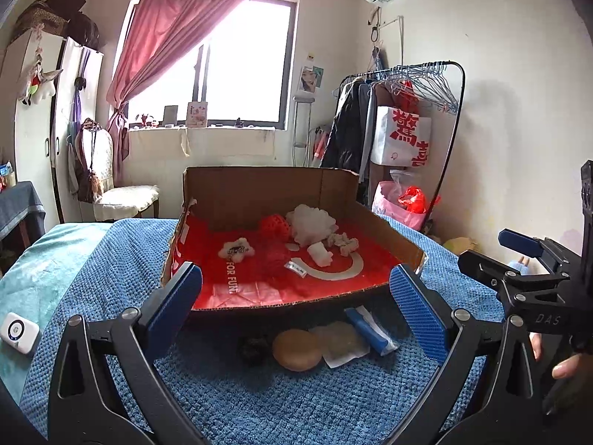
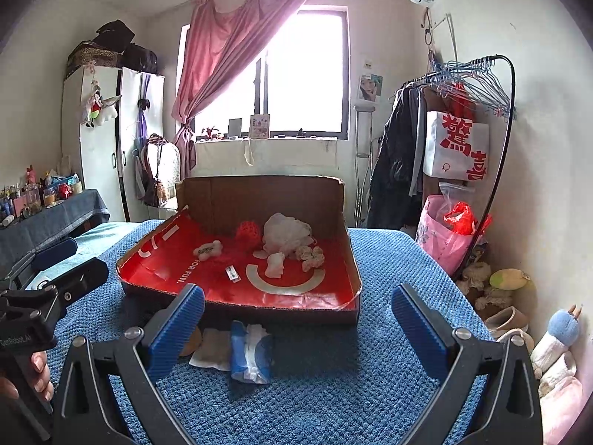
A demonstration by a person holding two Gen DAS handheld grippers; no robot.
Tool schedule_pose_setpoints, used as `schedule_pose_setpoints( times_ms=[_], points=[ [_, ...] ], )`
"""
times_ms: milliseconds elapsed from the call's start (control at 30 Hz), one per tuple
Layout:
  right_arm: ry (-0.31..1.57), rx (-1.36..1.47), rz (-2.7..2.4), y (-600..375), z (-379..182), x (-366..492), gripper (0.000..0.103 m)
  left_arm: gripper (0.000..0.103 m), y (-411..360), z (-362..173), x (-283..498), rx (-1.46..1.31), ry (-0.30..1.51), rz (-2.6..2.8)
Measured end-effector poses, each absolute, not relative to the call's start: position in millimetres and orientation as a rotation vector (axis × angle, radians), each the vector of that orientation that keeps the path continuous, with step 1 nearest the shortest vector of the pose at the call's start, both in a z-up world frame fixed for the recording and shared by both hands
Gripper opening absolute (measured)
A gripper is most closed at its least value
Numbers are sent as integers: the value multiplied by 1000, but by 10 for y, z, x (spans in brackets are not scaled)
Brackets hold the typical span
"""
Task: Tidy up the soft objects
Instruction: 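Move the left tool to the black knit ball while the right tool approaches the blue packet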
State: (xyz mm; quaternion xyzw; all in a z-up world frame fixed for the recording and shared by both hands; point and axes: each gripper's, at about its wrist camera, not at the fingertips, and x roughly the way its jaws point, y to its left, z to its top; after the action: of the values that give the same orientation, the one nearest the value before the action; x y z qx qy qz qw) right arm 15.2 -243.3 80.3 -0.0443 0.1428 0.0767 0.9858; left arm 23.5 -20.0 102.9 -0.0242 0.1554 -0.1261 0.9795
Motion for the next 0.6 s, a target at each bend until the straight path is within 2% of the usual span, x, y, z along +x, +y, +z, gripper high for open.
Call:
schedule_pose_setpoints(
  times_ms=[600],
  points=[
    [349,-125,128,-2328,256,97,103,103,-179,541,177,-37,404,-214]
  ],
)
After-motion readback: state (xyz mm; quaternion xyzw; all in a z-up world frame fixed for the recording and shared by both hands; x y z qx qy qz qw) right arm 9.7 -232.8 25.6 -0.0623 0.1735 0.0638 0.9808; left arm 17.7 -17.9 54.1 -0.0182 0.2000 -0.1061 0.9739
